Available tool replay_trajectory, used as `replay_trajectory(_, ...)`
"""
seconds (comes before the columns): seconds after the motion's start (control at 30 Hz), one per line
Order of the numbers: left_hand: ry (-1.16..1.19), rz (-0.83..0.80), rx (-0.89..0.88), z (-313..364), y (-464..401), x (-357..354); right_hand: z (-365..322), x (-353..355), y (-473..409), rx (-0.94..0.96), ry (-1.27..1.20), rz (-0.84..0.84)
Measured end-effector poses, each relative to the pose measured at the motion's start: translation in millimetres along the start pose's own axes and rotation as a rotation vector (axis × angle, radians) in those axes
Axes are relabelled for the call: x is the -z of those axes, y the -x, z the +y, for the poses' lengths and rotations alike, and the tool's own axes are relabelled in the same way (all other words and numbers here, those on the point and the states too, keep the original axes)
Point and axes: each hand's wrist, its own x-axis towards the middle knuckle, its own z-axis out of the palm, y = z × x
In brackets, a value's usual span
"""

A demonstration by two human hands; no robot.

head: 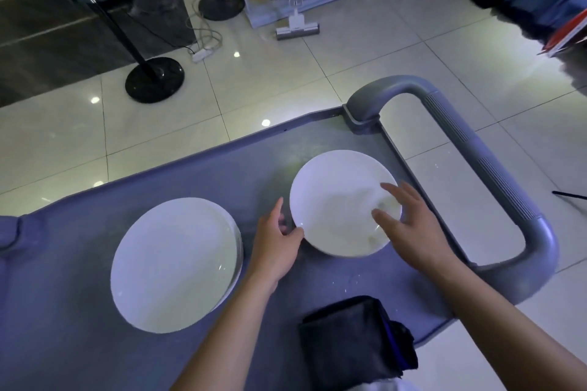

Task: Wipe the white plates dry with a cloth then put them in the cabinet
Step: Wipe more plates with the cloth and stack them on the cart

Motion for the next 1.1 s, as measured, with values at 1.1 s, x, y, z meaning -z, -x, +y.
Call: replay_trajectory(1.1, 0.421, 0.425, -0.253, -146.8, 79.9, 209.4, -128.8, -220.3, 86.4, -0.165, -0.489, 0.047)
